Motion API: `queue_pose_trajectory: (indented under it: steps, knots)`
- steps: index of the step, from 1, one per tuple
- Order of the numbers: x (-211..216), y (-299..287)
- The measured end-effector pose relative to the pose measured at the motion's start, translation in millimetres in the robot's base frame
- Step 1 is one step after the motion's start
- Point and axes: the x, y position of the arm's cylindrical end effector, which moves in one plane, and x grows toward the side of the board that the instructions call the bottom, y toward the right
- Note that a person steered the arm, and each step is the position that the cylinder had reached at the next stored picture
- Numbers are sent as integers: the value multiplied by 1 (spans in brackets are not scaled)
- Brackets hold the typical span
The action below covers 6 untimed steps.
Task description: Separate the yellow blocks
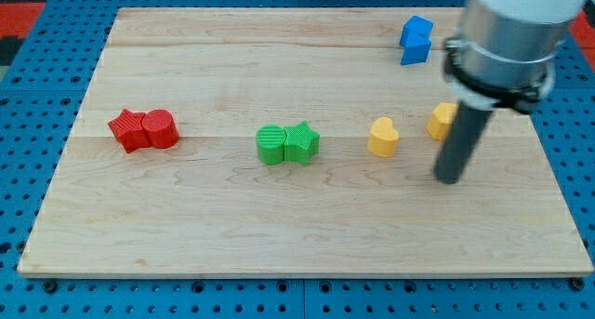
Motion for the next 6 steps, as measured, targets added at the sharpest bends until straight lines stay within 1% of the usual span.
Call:
queue_pose_trajectory:
  steps: [1, 2, 3, 4, 6]
  knots:
    - [-13, 50]
    - [-41, 52]
    - [-80, 62]
    - [-101, 32]
    - [-101, 32]
